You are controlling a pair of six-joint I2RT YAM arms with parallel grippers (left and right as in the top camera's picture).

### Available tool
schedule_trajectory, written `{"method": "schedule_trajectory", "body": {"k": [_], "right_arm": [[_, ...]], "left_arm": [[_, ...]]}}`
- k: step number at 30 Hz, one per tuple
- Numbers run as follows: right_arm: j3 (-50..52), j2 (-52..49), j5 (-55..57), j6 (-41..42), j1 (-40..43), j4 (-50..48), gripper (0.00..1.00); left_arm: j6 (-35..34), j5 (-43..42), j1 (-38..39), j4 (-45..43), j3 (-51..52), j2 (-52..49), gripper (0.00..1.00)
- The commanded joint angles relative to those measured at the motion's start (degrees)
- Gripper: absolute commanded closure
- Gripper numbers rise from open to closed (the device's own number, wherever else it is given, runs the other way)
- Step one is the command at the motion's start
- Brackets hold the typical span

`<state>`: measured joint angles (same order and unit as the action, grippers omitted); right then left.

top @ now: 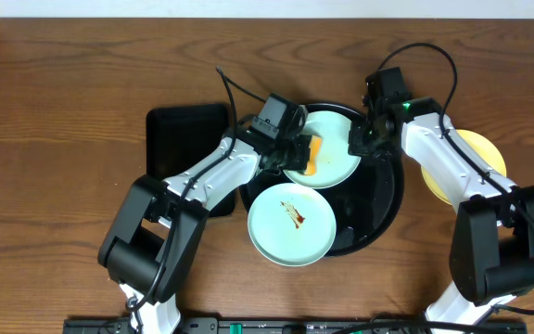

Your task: Clean dirty plates on tray and stack at the side

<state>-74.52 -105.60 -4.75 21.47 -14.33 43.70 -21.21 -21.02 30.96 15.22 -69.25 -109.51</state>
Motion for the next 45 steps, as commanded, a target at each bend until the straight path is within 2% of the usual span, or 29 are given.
{"method": "schedule_trajectory", "body": {"k": [1, 6, 25, 38, 45], "right_arm": [[-0.26, 0.96, 0.44, 0.81, -0.39, 0.26, 0.99], [-0.26, 0.96, 0.44, 0.79, -0.39, 0.52, 0.99], [-0.26, 0.96, 0.46, 0.76, -0.39, 1.33, 0.99], [-0.26, 0.96, 0.46, 0.76, -0.37, 1.51, 0.99], [-0.26, 0.96, 0.44, 0.76, -0.37, 1.66, 0.99]], "left_arm": [[-0.44, 6.91, -0.02, 1.44, -0.2, -0.46, 0.92], [-0.44, 10.64, -0.2, 2.1, -0.2, -0.42, 0.92], [-0.5, 10.1, -2.38, -2.27, -0.22, 8.83, 0.92], [-0.7, 2.73, 1.01, -3.58, 0.17, 1.73, 0.92], [1.68, 2.64, 0.59, -3.48, 0.31, -1.07, 0.92]]}}
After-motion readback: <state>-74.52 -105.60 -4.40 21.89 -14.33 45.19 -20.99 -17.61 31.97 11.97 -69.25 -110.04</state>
